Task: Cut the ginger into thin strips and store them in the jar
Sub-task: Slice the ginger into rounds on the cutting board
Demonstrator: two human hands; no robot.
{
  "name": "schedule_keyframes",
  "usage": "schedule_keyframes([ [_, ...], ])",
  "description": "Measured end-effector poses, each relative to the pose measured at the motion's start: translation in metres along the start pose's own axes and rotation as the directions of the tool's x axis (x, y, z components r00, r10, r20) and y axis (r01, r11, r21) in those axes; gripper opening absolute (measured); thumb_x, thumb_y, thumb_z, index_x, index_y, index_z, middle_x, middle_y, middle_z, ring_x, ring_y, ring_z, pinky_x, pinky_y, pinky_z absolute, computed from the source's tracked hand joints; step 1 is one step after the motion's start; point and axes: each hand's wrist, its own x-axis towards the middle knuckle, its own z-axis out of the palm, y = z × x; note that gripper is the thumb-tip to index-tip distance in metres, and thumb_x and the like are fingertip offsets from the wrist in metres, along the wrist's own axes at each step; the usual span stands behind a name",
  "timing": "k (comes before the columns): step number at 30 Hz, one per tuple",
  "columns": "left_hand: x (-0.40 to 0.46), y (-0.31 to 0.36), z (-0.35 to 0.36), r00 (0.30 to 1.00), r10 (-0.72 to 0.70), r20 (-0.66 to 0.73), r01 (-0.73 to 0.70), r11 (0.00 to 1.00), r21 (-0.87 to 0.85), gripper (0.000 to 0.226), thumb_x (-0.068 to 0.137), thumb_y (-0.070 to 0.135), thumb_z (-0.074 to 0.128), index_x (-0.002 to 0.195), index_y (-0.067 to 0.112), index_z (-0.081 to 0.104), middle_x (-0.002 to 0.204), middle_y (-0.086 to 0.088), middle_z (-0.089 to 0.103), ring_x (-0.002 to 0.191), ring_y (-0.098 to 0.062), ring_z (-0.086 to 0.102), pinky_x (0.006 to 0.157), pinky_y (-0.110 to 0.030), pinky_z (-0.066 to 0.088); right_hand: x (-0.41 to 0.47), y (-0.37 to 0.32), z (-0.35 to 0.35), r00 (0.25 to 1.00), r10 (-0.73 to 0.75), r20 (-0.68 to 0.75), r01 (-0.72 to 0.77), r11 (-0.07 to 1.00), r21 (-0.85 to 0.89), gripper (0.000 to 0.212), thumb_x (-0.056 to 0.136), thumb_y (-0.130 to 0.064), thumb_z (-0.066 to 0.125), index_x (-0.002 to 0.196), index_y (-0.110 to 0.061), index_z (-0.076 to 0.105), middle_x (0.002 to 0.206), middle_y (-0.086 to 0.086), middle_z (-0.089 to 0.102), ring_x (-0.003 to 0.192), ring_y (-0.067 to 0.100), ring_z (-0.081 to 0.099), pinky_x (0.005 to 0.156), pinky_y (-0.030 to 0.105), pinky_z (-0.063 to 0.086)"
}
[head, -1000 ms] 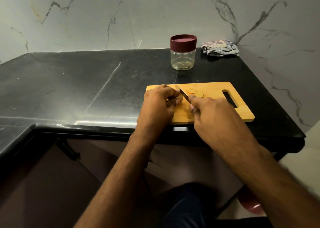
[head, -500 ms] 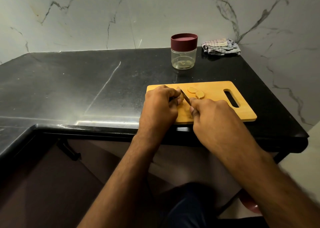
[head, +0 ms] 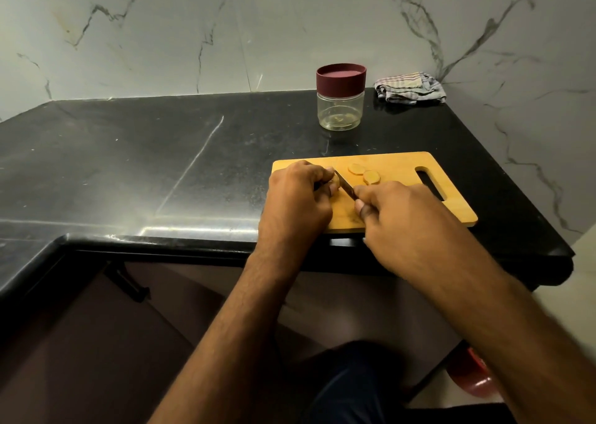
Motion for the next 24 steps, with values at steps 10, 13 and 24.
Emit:
schedule_keyframes([
  [10, 0.003, -0.002, -0.002, 1.000, 0.016, -0.004, -0.016, 1.000, -0.018, 0.014, 0.088, 0.012, 0.075, 0.101, 0.012, 0.080, 0.097, 0.001, 0.075, 0.086, -0.005, 0.067, 0.082, -0.012, 0.052, 0.021, -0.004, 0.003, 0.999, 0.023, 0.038, -0.020, 0.997, -0.080, 0.030, 0.096, -0.025, 0.051, 0.125, -0.030, 0.056, 0.089, -0.001, 0.050, 0.077, 0.014, 0.048, 0.055, 0.026, 0.036],
  [13, 0.001, 0.000, 0.000, 1.000, -0.002, -0.003, 0.002, 1.000, -0.007, 0.015, 0.088, 0.011, 0.074, 0.103, 0.013, 0.080, 0.099, 0.002, 0.075, 0.085, -0.005, 0.066, 0.081, -0.011, 0.051, 0.020, -0.004, -0.002, 0.996, 0.033, 0.082, -0.025, 0.995, -0.092, 0.035, 0.095, -0.023, 0.054, 0.129, -0.031, 0.053, 0.099, 0.002, 0.053, 0.085, 0.017, 0.051, 0.063, 0.029, 0.042],
  [24, 0.003, -0.005, -0.001, 1.000, 0.017, 0.025, -0.016, 1.000, -0.024, 0.015, 0.089, 0.010, 0.074, 0.102, 0.011, 0.080, 0.100, 0.003, 0.075, 0.089, -0.006, 0.068, 0.083, -0.014, 0.053, 0.007, -0.005, 0.006, 0.999, 0.014, 0.045, -0.010, 0.997, -0.073, 0.041, 0.095, -0.025, 0.053, 0.135, -0.031, 0.047, 0.094, -0.001, 0.049, 0.088, 0.016, 0.053, 0.068, 0.029, 0.046],
])
